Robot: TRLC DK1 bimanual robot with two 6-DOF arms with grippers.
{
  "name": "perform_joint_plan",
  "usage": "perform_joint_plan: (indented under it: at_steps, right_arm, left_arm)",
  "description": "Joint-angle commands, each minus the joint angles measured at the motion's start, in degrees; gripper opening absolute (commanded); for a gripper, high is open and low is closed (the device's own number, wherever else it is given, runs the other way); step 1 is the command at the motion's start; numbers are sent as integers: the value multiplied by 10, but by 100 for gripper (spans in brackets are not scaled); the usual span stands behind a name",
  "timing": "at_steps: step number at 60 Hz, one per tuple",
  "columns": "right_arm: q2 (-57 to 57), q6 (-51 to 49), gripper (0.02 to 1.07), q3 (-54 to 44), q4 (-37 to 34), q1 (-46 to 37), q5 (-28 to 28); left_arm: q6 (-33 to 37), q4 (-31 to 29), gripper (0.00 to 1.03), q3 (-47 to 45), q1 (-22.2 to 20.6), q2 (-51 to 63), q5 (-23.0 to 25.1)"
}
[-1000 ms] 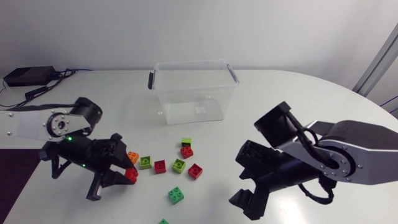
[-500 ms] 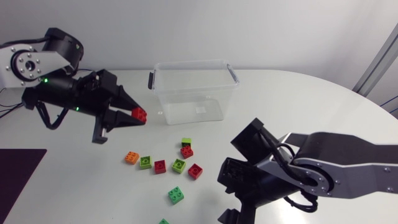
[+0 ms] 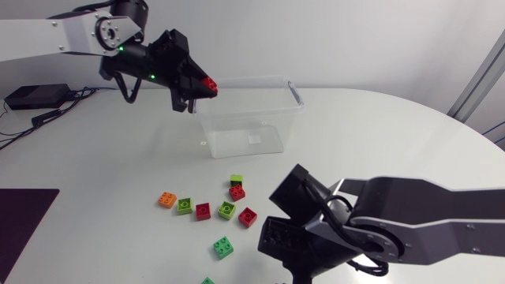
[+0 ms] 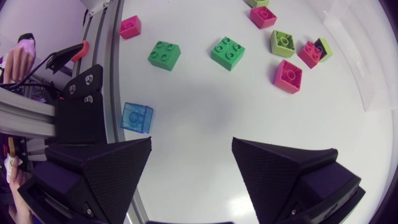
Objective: Place the duplo bricks in the container
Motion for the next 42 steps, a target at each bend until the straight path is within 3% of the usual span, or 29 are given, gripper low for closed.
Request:
perform_joint_plan:
  at_steps: [1,5,7,10,16,29,42]
  right_arm:
    - [20,-7,96,12,0,4,2]
    - [37,-9,96,13,0,6,0]
    - [42,-9,96,13,3,8,0]
    - [50,-9,96,13,6,12,-1]
    - [58,-9,96,16,7,15,-4]
    - [77,-14,96,20,11,30,-7]
    - [91,-23,96,29,6,42,-5]
  left_arm:
    - [-12,2,32,45,-4,50,7]
    - [-17,2,39,79,-5,86,7]
    - [-20,2,49,89,-6,97,7]
    - [-23,2,77,100,-7,111,6]
    - [-25,2,98,105,-6,119,6]
    - [-26,1,99,63,3,79,7]
    - [-17,3,99,-55,19,-41,23]
